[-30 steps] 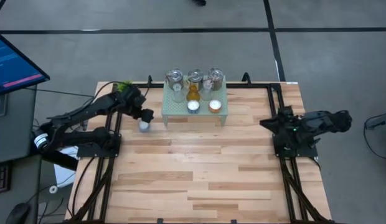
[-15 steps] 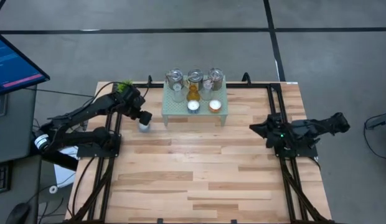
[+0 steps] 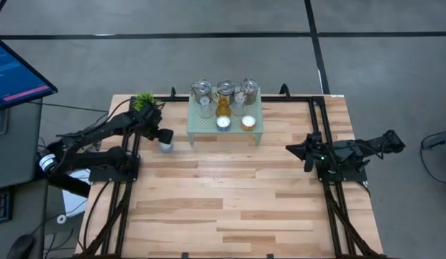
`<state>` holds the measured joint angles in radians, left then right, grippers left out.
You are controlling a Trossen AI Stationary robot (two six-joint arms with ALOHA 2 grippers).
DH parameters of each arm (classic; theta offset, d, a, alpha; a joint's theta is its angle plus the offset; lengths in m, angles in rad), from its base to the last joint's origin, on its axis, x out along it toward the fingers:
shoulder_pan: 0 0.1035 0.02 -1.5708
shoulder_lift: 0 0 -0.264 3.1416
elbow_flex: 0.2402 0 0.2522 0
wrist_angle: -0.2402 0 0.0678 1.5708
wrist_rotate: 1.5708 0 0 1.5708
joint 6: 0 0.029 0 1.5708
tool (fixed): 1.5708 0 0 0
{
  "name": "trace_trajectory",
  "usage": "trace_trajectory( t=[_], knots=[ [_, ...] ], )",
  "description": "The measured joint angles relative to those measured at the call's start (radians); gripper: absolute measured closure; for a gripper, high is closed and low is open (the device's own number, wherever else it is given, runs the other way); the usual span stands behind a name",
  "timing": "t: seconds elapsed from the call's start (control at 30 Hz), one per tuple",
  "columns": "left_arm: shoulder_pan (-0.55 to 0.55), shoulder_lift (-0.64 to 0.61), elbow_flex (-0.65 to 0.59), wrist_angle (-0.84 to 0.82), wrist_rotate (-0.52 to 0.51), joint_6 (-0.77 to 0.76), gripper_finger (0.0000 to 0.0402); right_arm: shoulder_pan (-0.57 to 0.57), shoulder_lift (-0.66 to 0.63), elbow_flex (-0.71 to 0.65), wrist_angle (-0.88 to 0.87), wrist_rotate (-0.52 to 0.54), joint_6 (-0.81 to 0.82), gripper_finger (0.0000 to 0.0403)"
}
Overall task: Pick & Place candle stick holders
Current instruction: Put the light blue scented candle on the shelf
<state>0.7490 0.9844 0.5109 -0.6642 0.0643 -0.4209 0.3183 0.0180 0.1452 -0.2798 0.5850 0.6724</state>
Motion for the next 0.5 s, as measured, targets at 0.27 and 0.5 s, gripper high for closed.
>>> trace_trajectory(
  t=[0.27, 0.5],
  knots=[
    [0.0, 0.0, -0.041, 0.002, -0.003, -0.104, 0.0261, 0.0, 0.0, 0.0, -0.001, -0.001, 0.0, 0.04],
    [0.0, 0.0, -0.067, 0.006, -0.003, -0.135, 0.03, -0.001, 0.001, 0.0, -0.003, -0.008, -0.001, 0.0402]
  ],
)
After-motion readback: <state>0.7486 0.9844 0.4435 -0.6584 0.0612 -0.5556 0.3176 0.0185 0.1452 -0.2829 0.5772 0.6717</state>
